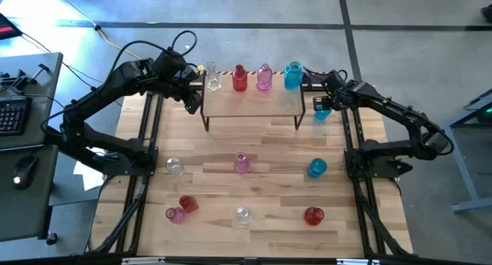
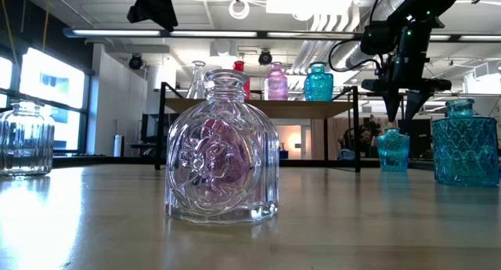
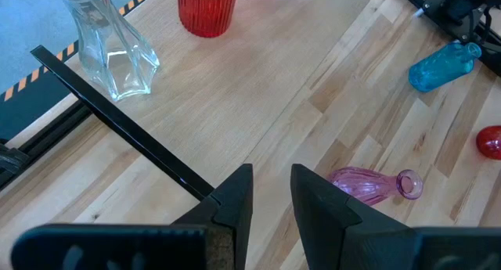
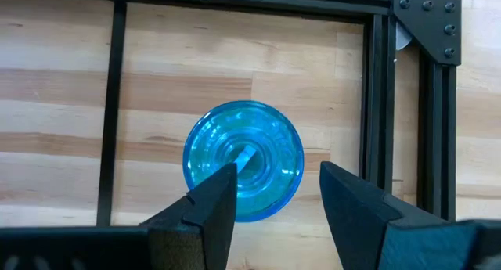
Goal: Sort vases onto shelf
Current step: Put the top blue vase on the shelf aligned with the other blue vase
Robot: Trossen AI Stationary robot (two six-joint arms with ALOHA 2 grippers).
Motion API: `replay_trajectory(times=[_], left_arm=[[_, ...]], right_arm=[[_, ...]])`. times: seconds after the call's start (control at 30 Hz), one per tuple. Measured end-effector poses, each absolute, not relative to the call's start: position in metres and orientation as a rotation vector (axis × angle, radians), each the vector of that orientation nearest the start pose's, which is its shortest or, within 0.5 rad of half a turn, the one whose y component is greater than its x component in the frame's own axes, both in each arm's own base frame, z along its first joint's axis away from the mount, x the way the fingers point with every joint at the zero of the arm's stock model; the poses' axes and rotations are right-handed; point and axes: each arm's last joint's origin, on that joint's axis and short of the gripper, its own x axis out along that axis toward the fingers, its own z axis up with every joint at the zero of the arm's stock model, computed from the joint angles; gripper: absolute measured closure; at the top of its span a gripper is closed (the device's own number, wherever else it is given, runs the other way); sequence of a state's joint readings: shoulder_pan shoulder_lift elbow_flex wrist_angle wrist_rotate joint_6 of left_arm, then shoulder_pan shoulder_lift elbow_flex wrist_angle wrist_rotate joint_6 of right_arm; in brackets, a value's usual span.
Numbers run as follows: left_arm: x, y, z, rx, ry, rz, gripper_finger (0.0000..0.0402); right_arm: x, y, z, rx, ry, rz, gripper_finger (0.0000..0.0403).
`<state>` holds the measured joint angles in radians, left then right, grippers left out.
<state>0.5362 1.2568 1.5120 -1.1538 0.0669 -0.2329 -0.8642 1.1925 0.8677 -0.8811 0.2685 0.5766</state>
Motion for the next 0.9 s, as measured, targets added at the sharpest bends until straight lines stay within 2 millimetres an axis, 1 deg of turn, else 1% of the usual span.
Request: replay_trajectory(times=[0.3,0.9], left_arm=[[0.1906,0.1110,0.3989,-0.483,0.815,0.538,0.0321],[0.1905,0.1110,0.3988,-0.476,0.818,0.535,0.0321]], right_arm=[[0.1289,-0.1633,0.2383,0.814,0.907,-1.339,0.0238],[0.1280,-0.1626,0.2381,0.860,0.874,-1.394,0.0238]])
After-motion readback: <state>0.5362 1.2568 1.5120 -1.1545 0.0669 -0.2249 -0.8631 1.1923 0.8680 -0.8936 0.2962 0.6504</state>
